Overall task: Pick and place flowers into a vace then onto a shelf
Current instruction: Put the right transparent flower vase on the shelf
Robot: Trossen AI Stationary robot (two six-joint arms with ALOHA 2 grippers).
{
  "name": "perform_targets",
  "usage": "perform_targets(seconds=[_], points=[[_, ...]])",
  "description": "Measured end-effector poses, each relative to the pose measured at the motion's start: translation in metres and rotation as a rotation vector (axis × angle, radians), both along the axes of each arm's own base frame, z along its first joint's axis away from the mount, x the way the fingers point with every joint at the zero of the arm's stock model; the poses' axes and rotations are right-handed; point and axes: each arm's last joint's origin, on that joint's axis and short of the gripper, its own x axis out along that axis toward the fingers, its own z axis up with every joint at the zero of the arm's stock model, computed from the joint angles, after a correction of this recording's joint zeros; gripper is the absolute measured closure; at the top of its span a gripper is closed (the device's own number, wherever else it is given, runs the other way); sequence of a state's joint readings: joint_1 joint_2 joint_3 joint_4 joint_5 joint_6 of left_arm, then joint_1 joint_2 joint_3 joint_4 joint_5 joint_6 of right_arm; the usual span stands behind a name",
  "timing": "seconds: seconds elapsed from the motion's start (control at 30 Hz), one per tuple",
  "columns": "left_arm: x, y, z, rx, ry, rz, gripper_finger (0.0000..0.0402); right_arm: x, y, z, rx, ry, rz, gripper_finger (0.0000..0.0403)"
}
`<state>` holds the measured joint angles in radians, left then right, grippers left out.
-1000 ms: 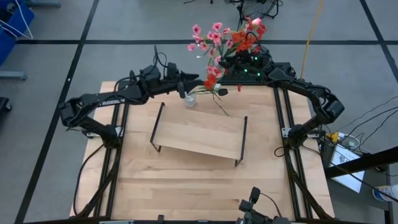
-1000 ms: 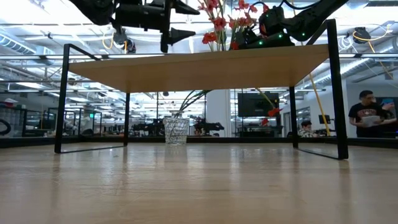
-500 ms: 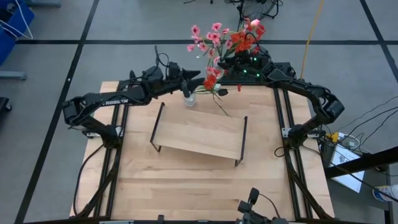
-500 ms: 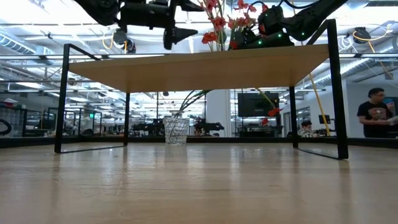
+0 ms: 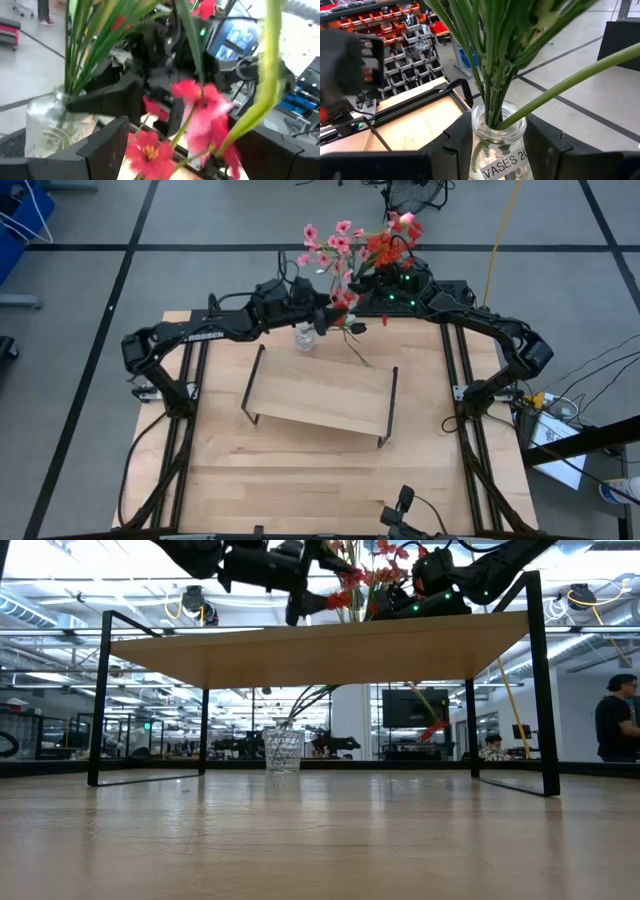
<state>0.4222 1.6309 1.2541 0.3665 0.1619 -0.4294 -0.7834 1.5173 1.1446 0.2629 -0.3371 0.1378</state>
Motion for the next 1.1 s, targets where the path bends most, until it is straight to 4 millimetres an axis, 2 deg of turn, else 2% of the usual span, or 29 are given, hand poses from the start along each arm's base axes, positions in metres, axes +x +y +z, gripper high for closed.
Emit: perform_targets(seconds=[0.13,0.43,0.57,0.73,1.1], points=[[-0.003,0.006,-0.003,-0.012,0.021,0.022,0.0104,0.000,0.000,0.000,0.000,0.000,0.001,0.0271],[-0.005,0.010,-0.006,-0.020,0.048,0.036,0.0259,0.000,0.000,0.000,-0.009,0.004,0.003,0.0271],[-0.006,0.012,-0.010,-0.065,0.086,0.127,0.0303,0.000,0.000,0.000,-0.018,0.007,0.004,0.0271],[-0.011,0.016,-0.015,-0.095,0.147,0.204,0.0306,0.000,-0.001,0.002,-0.039,0.003,-0.022,0.0272],[-0.014,0.021,-0.019,-0.117,0.189,0.249,0.0298,-0.007,-0.009,0.009,-0.062,-0.061,-0.076,0.0272]])
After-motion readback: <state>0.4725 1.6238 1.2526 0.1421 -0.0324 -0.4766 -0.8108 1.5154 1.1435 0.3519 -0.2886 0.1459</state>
